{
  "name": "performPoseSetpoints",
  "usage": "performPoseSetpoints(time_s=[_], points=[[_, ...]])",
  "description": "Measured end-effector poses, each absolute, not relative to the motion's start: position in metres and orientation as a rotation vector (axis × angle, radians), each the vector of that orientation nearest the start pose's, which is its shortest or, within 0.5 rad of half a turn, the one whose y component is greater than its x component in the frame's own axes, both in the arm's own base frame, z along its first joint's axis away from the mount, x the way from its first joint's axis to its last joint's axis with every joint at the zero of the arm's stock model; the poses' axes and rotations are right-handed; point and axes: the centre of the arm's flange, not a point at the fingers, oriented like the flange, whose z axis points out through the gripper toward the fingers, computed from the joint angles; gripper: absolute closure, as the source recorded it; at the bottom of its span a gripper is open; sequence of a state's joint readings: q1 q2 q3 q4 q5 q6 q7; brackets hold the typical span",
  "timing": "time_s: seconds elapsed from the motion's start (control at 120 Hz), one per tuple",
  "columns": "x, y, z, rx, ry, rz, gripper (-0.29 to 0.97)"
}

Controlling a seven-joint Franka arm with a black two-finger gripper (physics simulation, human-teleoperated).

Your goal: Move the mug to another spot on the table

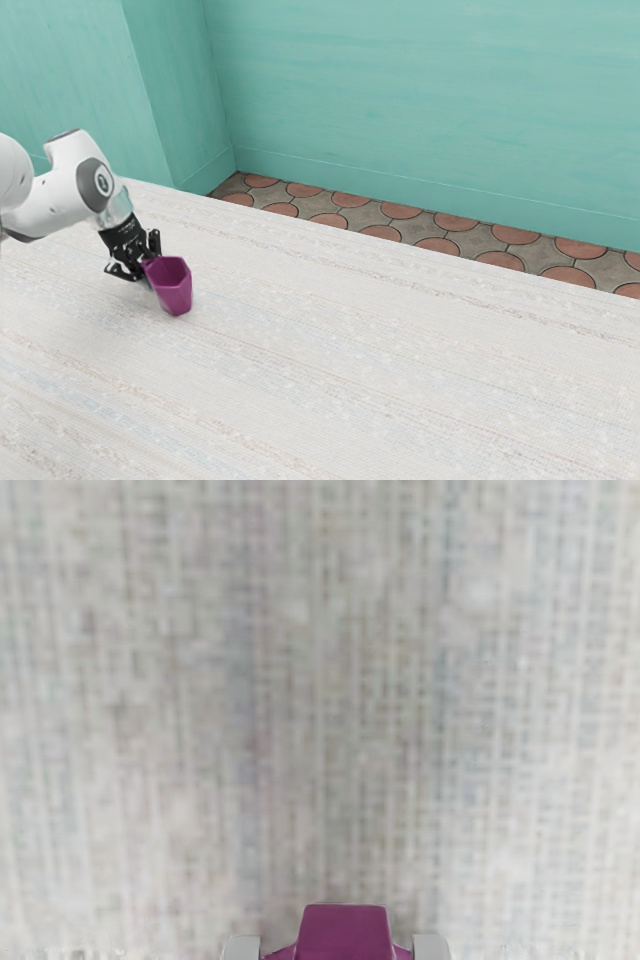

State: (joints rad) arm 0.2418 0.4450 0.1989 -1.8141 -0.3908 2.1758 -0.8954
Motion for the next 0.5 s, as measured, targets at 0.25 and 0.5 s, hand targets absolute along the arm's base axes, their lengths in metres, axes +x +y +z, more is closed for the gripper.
performPoseSetpoints(time_s=[0.25, 0.5], points=[[0.564, 0.263, 0.309, -2.276, -2.563, 0.531, 0.67], [0.560, 0.241, 0.309, -2.269, -2.565, 0.770, 0.67]])
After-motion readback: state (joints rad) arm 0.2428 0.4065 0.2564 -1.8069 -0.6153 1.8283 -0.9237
